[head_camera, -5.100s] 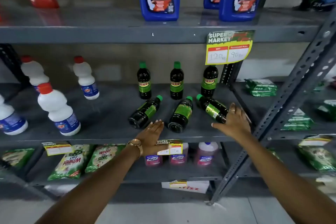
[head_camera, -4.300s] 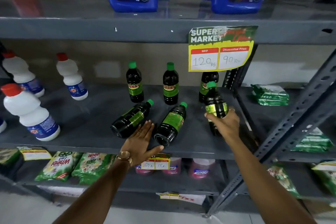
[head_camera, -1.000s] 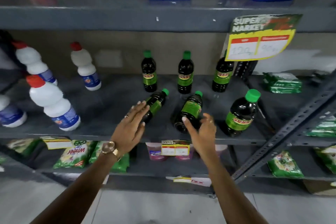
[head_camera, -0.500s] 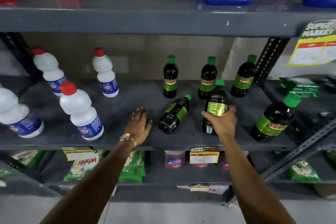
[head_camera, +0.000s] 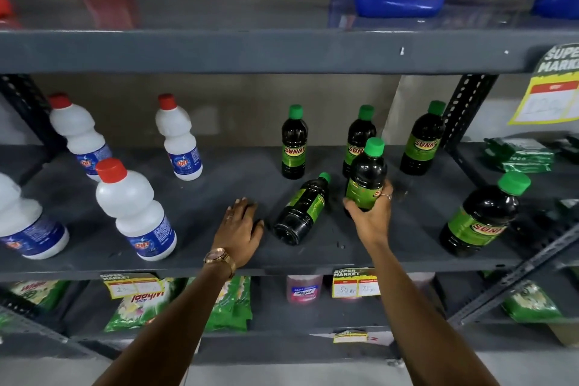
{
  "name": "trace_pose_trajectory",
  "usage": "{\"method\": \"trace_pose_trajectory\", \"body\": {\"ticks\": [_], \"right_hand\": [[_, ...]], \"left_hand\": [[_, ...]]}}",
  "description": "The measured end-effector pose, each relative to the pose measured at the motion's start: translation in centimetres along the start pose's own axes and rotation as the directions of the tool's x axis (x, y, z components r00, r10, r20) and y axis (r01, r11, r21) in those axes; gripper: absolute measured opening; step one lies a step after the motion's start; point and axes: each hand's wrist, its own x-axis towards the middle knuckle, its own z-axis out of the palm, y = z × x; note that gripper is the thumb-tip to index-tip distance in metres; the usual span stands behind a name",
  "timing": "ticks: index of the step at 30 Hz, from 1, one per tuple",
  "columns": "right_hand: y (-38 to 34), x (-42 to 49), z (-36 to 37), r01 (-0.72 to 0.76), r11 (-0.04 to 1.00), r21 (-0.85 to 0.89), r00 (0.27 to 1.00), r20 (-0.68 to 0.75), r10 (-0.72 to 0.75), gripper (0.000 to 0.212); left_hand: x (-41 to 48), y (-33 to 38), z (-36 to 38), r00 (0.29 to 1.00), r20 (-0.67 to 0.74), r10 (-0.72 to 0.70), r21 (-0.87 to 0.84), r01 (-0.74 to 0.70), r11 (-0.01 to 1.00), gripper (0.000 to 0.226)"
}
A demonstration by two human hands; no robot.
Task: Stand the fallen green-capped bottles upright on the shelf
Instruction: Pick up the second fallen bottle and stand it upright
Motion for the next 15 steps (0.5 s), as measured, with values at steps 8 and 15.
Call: {"method": "trace_pose_trajectory", "body": {"ticks": [8,15], "right_hand": [[0.4,-0.1,-0.8,0.002,0.997,-0.071,0.996,-0.084,-0.008,0.077],[1.4,0.5,-0.9,0.016,0.986,-0.165,1.000,-0.021,-0.020,0.066]], "left_hand": [[0.0,0.0,0.0,1.000,0.010,-0.005,-0.006,0.005,1.000,0.049],[-0.2,0.3,-0.3,1.000,0.021,-0.014,-0.026,0.014,1.000,0.050]]}}
